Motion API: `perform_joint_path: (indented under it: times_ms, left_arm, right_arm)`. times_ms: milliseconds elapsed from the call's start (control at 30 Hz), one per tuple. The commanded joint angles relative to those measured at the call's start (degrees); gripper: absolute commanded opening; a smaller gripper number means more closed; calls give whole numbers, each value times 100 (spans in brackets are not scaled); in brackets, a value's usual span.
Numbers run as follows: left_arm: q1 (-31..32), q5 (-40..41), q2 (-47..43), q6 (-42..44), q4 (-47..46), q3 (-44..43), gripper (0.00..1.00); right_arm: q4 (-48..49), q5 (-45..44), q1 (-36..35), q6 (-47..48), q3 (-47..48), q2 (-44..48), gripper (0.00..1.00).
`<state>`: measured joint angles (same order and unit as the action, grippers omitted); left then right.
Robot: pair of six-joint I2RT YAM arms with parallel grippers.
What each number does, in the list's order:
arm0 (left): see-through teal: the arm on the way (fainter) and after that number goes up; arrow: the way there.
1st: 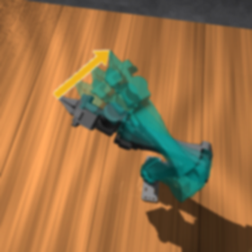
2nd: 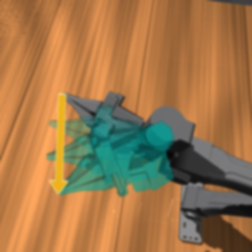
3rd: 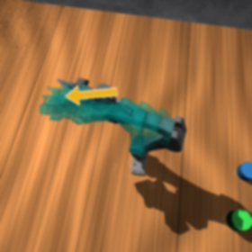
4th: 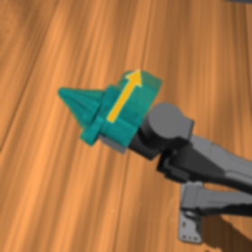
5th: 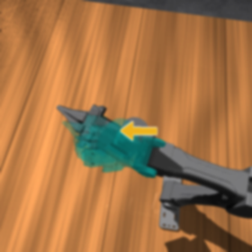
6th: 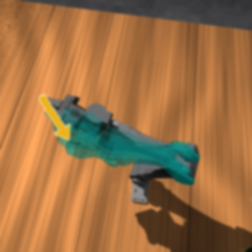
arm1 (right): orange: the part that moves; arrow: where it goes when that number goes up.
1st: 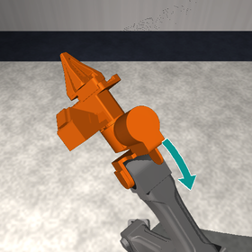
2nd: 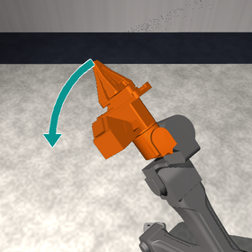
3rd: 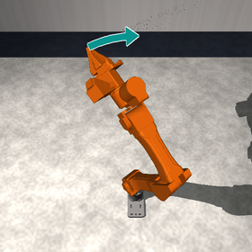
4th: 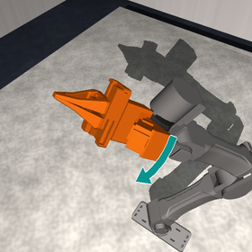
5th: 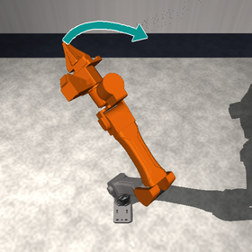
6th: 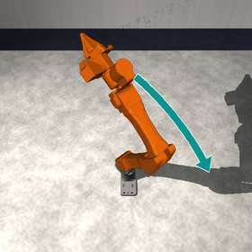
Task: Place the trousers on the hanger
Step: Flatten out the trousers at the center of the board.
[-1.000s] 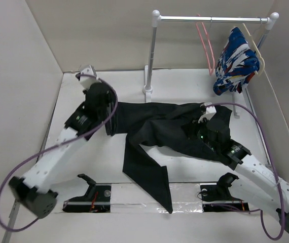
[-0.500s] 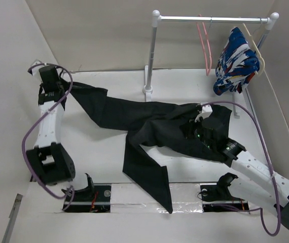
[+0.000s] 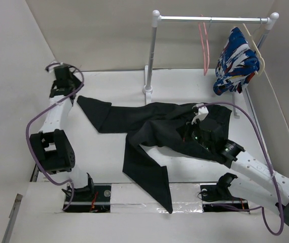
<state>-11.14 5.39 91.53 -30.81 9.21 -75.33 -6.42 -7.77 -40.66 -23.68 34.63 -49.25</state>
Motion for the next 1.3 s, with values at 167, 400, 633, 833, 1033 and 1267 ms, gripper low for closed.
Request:
perform_joint_path:
  times_ms: [167, 400, 633, 833, 1033, 1267]
  left_arm:
    - [2160, 1105, 971, 1077, 414, -622, 25]
    - [2326, 929, 2220, 1314, 889, -1291, 45]
    - [2388, 1253, 2712, 1349, 907, -1476, 45]
    - [2388, 1544, 2722, 1314, 810, -1326, 7]
    - [2336, 1632, 2484, 1516, 1099, -1300, 0]
    - [1539, 1685, 1337, 1079, 1048, -565, 0]
  right_arm:
    - [351, 30, -275, -40, -44, -111, 8]
    - [317, -5, -328, -93, -220, 223, 22]
    - [360, 171, -328, -75, -211, 250, 26]
    - [545, 136, -328, -66, -290, 127, 26]
    - [457, 30, -328, 56, -220, 100, 26]
    - [307, -49, -328, 110, -237, 293, 27]
